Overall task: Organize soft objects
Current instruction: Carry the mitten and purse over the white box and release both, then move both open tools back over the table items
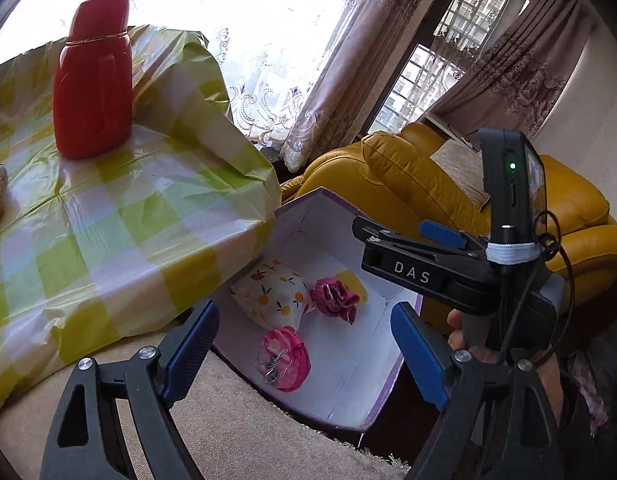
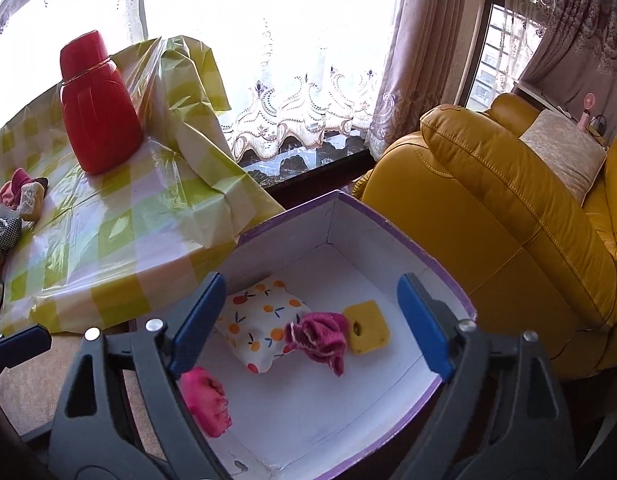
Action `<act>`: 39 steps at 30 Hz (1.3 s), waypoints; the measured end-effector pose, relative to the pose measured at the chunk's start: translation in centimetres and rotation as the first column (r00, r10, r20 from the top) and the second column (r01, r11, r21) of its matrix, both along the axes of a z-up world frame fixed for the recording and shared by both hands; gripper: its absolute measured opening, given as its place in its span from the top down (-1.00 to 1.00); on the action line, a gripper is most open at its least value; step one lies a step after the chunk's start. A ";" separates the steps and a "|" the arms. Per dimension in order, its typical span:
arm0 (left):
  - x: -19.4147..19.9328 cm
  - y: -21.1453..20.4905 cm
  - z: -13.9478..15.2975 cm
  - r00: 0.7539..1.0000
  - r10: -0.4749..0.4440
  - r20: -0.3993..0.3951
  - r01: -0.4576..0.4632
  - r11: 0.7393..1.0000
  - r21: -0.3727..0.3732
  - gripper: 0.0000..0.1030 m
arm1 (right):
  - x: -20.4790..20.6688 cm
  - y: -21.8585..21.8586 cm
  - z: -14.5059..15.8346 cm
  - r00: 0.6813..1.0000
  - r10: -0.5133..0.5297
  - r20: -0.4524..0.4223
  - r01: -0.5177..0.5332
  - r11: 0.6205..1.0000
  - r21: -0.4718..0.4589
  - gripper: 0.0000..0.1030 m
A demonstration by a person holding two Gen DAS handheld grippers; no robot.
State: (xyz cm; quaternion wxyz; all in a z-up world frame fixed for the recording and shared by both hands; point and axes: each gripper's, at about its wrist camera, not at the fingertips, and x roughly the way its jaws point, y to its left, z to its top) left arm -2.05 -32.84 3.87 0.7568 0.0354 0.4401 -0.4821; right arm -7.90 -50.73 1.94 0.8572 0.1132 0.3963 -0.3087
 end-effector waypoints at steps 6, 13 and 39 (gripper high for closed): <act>0.8 4.5 0.9 0.992 0.110 0.064 -0.109 0.994 -0.015 -0.72 | 0.7 1.2 -0.2 0.999 0.050 0.015 -0.050 0.998 0.036 -0.73; 3.6 12.6 1.3 0.948 0.308 0.080 -0.313 0.948 0.060 -0.72 | 2.7 4.6 0.1 0.991 0.133 0.000 -0.133 0.991 0.013 -0.73; 8.3 31.7 -0.7 0.617 0.763 0.194 -0.785 0.577 0.226 -0.72 | 11.0 16.1 -0.2 0.906 0.422 -0.028 -0.421 0.906 0.044 -0.73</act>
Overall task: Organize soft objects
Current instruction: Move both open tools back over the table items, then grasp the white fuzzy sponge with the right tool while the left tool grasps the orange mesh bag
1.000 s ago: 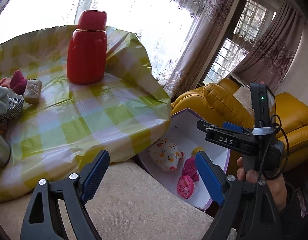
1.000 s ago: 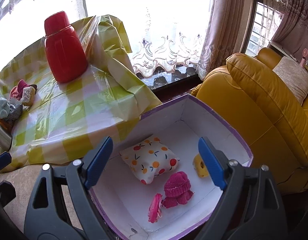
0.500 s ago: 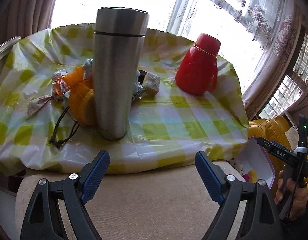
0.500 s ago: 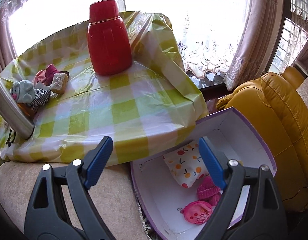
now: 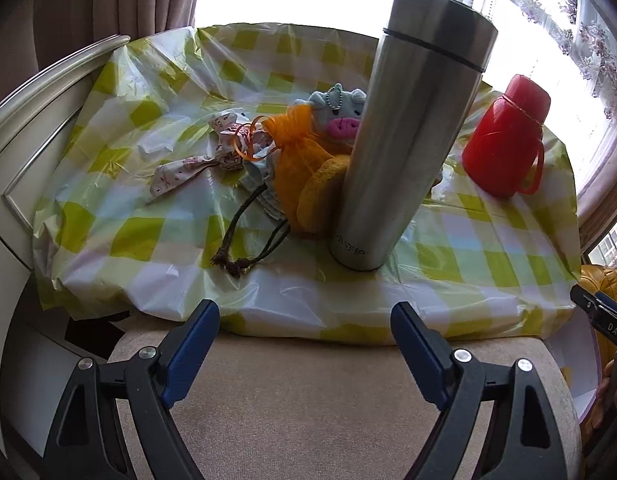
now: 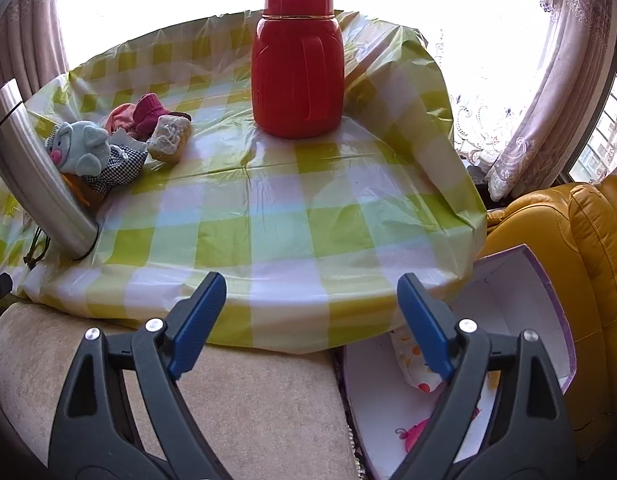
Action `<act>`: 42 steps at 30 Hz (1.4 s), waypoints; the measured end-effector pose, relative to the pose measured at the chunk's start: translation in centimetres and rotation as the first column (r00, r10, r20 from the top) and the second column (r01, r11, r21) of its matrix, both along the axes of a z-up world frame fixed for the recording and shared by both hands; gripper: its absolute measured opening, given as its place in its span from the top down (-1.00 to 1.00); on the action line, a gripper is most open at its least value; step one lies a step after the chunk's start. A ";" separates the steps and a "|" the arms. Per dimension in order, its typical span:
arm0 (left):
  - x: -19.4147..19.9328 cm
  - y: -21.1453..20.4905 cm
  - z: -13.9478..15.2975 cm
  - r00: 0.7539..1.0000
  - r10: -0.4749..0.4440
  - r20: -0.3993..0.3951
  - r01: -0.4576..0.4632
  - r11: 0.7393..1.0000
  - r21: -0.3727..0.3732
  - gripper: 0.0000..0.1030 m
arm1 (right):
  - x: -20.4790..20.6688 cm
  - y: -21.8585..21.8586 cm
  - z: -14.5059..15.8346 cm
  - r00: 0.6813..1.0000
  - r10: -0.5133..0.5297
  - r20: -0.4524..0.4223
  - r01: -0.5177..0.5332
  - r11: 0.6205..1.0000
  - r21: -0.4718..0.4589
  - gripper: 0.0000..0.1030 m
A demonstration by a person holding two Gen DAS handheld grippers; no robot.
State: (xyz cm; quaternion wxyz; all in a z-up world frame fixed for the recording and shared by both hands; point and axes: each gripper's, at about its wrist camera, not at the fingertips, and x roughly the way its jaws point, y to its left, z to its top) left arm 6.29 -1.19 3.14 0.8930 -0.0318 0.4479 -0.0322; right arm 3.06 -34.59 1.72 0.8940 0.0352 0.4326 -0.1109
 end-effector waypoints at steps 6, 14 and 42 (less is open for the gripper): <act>0.3 1.1 0.0 0.999 0.037 0.003 -0.037 0.999 0.028 -0.72 | 1.2 1.5 -0.3 0.999 0.033 -0.015 -0.033 0.999 -0.001 -0.73; 0.7 2.1 -0.2 0.998 0.061 0.004 -0.061 0.997 0.038 -0.72 | 2.4 3.3 -0.4 0.997 0.074 -0.027 -0.074 0.997 -0.003 -0.73; 7.6 6.9 -0.6 0.999 0.041 0.025 -0.026 0.906 -0.423 -0.41 | 9.3 7.8 -1.2 0.986 0.163 -0.019 -0.162 0.986 0.049 -0.73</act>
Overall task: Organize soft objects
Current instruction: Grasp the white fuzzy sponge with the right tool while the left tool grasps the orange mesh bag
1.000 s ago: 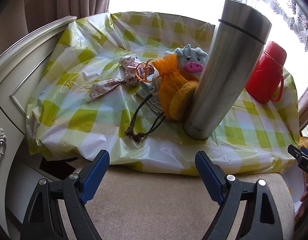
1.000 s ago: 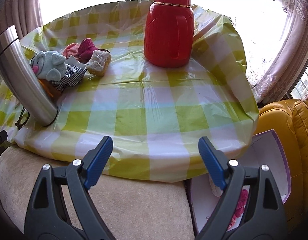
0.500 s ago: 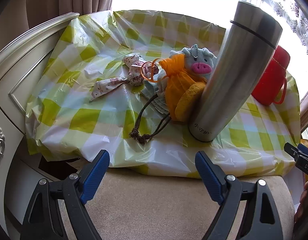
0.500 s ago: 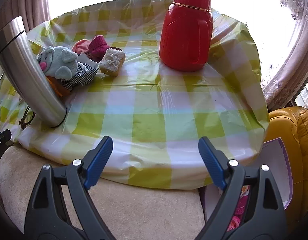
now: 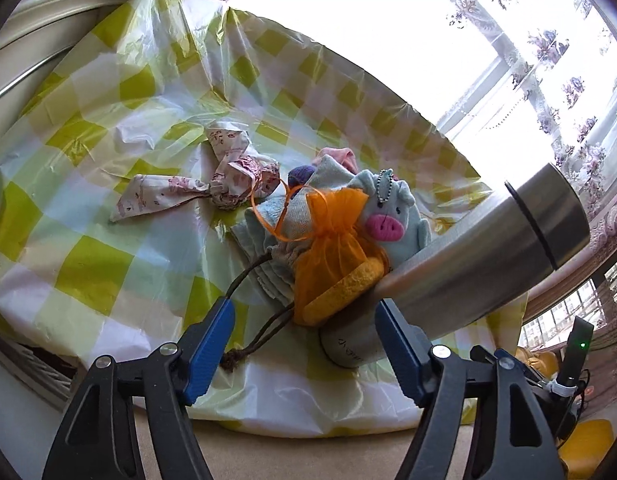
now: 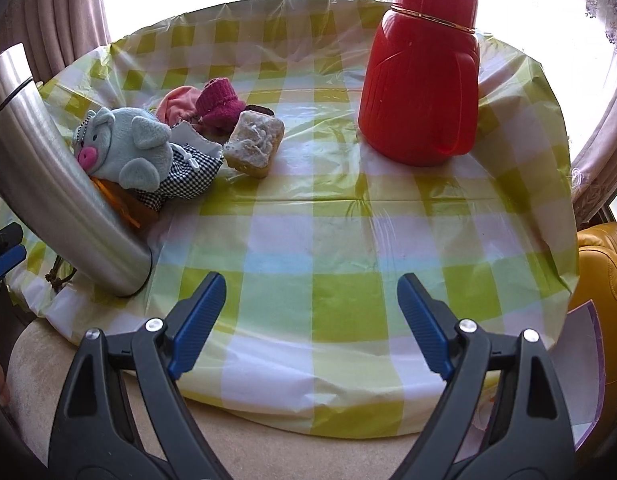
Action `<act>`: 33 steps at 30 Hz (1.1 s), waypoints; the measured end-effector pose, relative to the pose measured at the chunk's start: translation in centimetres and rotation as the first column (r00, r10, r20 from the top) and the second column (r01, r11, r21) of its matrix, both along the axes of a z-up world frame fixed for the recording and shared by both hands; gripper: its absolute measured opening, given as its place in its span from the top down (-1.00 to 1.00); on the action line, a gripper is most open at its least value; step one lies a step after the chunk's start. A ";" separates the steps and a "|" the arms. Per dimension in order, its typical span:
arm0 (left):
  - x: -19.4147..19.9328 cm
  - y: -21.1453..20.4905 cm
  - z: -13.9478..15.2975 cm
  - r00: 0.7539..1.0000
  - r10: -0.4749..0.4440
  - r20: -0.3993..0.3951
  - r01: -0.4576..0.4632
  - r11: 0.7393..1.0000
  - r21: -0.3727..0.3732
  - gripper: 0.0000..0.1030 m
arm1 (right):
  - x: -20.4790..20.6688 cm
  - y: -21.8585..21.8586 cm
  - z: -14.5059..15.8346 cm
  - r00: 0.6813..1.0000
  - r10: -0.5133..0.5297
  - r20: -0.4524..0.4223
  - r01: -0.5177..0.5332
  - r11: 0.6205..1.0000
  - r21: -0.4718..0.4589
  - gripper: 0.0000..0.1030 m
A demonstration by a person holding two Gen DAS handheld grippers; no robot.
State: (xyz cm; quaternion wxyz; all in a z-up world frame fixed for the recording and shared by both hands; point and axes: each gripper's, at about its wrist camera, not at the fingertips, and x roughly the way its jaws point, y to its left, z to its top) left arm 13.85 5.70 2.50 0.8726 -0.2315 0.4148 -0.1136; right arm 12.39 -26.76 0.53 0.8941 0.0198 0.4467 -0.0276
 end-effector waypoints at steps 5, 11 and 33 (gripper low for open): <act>3.3 0.2 -1.2 0.999 -0.042 -0.021 0.039 0.991 -0.129 -0.40 | 3.2 0.9 0.1 1.000 0.016 0.015 -0.016 0.999 0.033 -0.73; 6.0 0.3 -3.6 0.993 -0.104 -0.060 0.087 0.965 -0.246 -0.40 | 7.8 1.1 -0.5 1.000 0.003 0.011 -0.004 0.994 0.105 -0.73; 5.7 0.8 -3.9 0.981 -0.190 0.032 0.186 0.886 -0.426 0.82 | 18.8 1.7 -5.3 0.997 -0.007 -0.075 0.028 0.961 0.275 -0.05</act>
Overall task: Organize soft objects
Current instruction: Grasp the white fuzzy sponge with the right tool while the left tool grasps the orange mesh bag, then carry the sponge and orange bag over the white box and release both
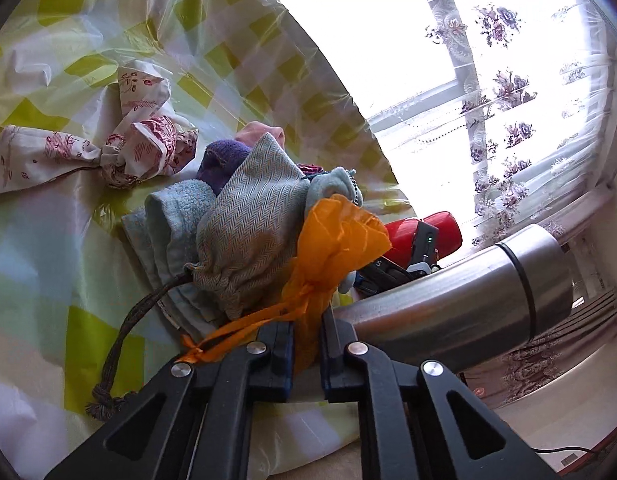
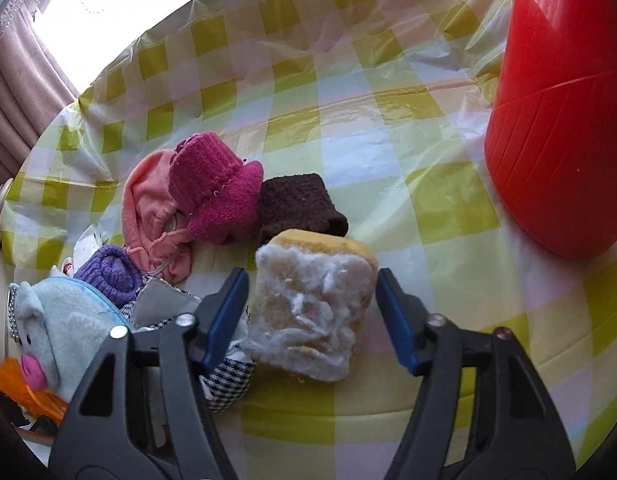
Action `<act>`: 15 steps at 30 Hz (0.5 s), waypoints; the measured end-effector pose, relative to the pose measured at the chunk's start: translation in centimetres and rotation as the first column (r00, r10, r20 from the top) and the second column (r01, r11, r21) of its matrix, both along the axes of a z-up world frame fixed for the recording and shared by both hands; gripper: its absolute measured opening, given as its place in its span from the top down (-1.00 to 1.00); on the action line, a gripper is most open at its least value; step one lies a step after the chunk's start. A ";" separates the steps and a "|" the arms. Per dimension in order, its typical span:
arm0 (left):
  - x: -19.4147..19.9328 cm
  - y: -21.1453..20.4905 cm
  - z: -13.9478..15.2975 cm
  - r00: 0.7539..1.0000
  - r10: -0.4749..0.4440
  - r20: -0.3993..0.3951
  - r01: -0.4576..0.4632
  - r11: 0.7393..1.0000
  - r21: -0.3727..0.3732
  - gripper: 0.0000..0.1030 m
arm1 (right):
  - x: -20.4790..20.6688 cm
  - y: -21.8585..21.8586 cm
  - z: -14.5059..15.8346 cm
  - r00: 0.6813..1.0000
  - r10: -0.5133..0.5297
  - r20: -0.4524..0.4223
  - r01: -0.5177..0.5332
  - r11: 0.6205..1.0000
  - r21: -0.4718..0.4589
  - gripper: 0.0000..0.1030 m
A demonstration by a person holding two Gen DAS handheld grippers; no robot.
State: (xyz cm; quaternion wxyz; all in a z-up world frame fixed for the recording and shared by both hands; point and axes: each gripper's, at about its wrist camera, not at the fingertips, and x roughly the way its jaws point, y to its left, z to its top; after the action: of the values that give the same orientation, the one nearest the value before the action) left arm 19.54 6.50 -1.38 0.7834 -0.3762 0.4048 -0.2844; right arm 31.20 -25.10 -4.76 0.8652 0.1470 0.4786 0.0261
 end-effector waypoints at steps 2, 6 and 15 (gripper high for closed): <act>-0.8 0.9 0.3 1.000 0.023 0.006 -0.023 1.000 -0.019 0.83 | -0.2 0.1 -0.3 1.000 0.010 0.002 -0.010 1.000 -0.004 -0.01; -2.4 2.9 0.4 0.996 0.085 -0.012 -0.085 0.996 -0.039 0.83 | -1.4 0.4 0.2 1.000 0.016 0.026 -0.015 0.999 -0.039 0.03; -3.4 4.4 -0.9 0.979 0.177 -0.099 -0.167 0.981 0.103 -0.25 | -9.0 -1.3 2.2 0.996 -0.033 0.088 0.039 0.997 -0.067 0.04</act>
State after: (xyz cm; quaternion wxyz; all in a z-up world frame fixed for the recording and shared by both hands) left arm 16.14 10.86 -2.25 0.7991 -0.3870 0.4252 -0.1755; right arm 22.22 -26.41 -2.51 0.8902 0.1243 0.4383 0.0007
